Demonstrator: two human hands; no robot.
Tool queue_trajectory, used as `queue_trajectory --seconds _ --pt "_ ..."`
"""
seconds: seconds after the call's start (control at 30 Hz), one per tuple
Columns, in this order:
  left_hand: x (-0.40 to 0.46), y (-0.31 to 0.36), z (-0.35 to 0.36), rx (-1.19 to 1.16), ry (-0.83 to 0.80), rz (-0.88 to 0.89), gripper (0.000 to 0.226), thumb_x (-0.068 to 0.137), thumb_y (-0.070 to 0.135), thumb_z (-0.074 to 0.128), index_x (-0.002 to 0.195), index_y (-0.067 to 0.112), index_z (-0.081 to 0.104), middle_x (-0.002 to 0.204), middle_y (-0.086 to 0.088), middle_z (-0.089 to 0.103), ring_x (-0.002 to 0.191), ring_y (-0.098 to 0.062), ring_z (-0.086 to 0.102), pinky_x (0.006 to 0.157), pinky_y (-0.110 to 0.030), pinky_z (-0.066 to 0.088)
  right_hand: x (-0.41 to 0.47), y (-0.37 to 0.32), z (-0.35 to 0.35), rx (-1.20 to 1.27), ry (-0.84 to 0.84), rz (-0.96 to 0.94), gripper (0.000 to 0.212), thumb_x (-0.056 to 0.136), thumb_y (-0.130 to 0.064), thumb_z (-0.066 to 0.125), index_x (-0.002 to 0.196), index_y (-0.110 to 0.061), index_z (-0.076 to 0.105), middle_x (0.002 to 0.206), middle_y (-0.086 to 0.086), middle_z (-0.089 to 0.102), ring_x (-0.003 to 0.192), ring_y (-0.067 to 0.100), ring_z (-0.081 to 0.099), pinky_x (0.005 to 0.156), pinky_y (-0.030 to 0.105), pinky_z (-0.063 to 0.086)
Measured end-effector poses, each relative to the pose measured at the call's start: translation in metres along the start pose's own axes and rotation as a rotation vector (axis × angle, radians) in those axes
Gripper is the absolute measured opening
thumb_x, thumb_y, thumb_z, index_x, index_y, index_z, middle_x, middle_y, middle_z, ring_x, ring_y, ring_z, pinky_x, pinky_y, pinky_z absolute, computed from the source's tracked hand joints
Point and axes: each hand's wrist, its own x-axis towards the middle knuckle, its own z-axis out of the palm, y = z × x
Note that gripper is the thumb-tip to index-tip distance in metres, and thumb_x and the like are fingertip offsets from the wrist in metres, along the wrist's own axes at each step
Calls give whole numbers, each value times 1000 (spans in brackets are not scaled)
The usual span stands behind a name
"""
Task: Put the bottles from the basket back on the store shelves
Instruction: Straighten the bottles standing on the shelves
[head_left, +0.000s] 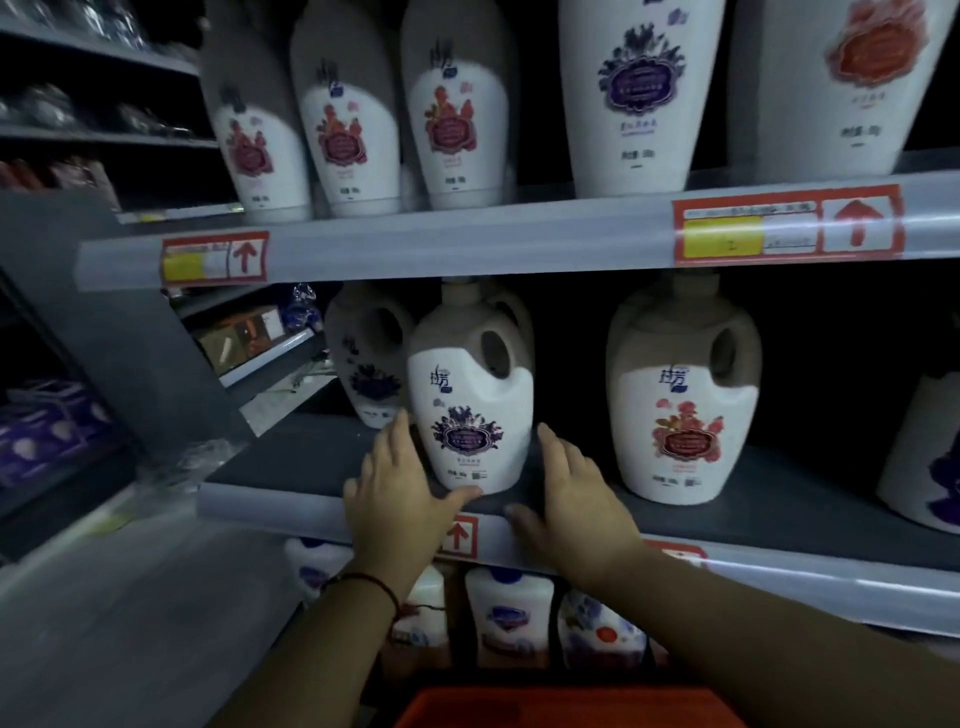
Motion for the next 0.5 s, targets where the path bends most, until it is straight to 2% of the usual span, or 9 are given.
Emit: queue_trajectory --seconds 0.03,0.1,0.17,0.27,0.33,0.5 --pt "4 -5 4 -37 -26 3 111 63 66 70 149 23 15 151 2 32 134 -23 39 101 -44 36 6 -4 5 53 -7 25 92 88 -48 56 151 -16 -2 153 5 25 135 25 34 105 38 39" --pt "10 -11 9 -101 -56 33 114 63 65 71 151 27 9 152 6 33 135 -19 39 101 -43 34 15 -9 15 101 3 62 99 85 -57 54 151 -17 -9 150 6 35 128 25 46 92 36 47" --pt "15 -18 16 -175 -63 51 111 65 61 73 151 32 9 144 9 45 130 -14 46 100 -41 35 20 -13 22 86 84 119 97 82 -61 55 149 -19 0 139 4 50 114 26 58 78 34 48" --pt "18 -24 24 -332 -100 23 107 63 57 76 148 40 12 127 14 61 114 -8 60 102 -45 40 22 -17 30 71 204 194 72 81 -58 57 134 -29 18 128 -5 57 103 21 63 77 36 52" --pt "18 -27 28 -390 -118 12 107 63 57 76 146 43 11 125 16 62 110 -5 62 102 -47 42 22 -18 33 66 232 211 65 81 -57 58 128 -33 20 124 -9 59 99 19 64 74 35 52" --pt "21 -34 28 -590 -187 4 108 58 46 82 143 51 14 130 18 59 104 1 64 100 -45 48 21 -19 30 62 261 220 67 77 -61 61 127 -38 24 115 -12 64 96 18 65 65 30 45"
